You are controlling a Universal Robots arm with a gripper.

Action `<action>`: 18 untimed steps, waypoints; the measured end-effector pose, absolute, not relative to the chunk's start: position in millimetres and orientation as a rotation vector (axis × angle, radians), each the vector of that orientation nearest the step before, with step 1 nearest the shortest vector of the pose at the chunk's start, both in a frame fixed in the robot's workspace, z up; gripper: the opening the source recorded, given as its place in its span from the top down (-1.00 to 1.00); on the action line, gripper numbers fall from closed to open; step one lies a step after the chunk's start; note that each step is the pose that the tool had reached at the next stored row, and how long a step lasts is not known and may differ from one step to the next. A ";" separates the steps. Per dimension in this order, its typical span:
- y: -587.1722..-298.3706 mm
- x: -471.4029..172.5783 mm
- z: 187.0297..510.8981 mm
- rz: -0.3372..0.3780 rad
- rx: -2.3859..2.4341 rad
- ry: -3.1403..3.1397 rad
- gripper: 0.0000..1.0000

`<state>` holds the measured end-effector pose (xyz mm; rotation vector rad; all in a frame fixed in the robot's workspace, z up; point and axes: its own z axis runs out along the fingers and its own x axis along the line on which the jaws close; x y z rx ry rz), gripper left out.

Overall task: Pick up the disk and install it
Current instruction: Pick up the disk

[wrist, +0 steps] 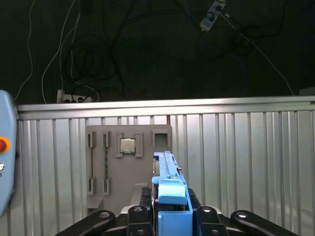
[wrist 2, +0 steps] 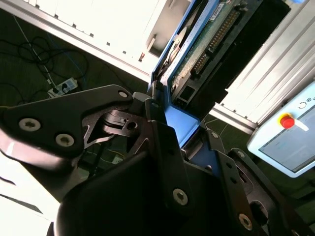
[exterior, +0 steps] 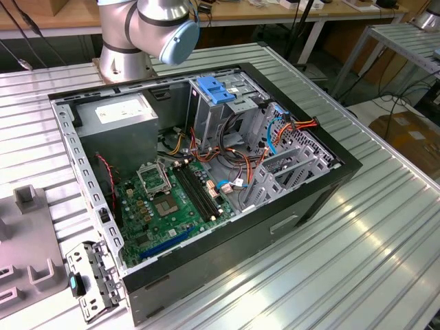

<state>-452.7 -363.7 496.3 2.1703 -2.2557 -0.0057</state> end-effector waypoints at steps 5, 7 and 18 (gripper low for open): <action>-363.8 -448.8 496.3 -0.006 2.170 -2.256 0.26; -363.7 -447.0 496.3 -0.006 2.170 -2.256 0.26; -363.7 -436.3 496.3 -0.006 2.170 -2.256 0.26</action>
